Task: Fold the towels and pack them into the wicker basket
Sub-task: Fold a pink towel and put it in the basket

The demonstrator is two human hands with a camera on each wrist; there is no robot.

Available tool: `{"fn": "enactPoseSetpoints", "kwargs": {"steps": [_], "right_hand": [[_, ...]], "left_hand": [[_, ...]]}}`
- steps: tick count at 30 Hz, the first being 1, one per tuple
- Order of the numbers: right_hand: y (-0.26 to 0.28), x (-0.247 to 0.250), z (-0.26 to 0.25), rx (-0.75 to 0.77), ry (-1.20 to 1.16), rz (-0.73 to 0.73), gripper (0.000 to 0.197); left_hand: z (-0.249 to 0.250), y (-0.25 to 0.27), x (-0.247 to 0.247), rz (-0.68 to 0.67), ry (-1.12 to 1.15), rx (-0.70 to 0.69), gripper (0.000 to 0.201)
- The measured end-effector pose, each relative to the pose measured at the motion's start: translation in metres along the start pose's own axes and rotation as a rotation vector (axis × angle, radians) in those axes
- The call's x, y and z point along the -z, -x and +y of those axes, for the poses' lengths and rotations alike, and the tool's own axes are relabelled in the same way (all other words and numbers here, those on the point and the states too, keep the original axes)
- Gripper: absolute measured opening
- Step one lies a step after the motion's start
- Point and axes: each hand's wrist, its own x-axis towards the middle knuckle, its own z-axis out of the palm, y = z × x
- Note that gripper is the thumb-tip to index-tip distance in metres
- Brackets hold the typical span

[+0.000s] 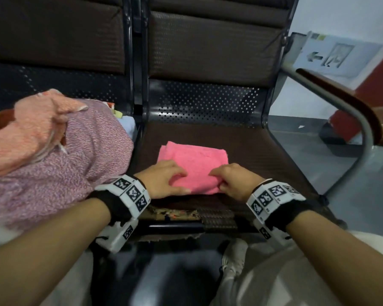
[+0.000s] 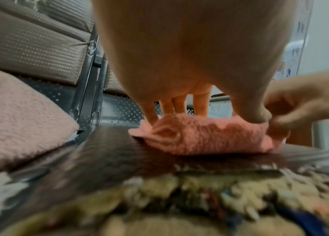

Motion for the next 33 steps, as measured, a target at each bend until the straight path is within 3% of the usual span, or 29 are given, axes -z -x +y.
{"fn": "enactPoseSetpoints", "kwargs": {"steps": [3,6,9,12,13,17,27,33], "right_hand": [[0.012,0.006,-0.003,-0.040,-0.103,0.055,0.033],[0.022,0.007,-0.002,-0.041,-0.106,0.048,0.028],[0.031,0.004,-0.003,-0.047,-0.068,0.010,0.031],[0.034,0.001,-0.004,-0.083,-0.041,-0.075,0.058],[0.032,0.001,-0.004,-0.088,-0.016,-0.079,0.057],[0.018,0.008,-0.005,-0.082,0.010,0.011,0.020],[-0.044,0.024,0.027,-0.292,-0.275,0.162,0.029],[-0.072,0.010,0.045,-0.347,-0.167,0.038,0.025]], "left_hand": [[0.000,0.011,-0.001,-0.007,-0.227,0.014,0.065],[0.001,0.020,0.002,0.085,-0.382,-0.007,0.041],[0.003,0.027,0.005,0.116,-0.277,0.017,0.020],[0.004,0.035,0.012,0.081,-0.068,0.073,0.011],[0.004,0.036,0.015,0.082,-0.042,0.078,0.011],[0.004,0.033,0.026,0.137,0.042,0.090,0.012],[-0.034,-0.008,0.047,0.162,0.165,0.206,0.019],[-0.052,-0.032,0.034,0.121,0.060,0.225,0.028]]}}
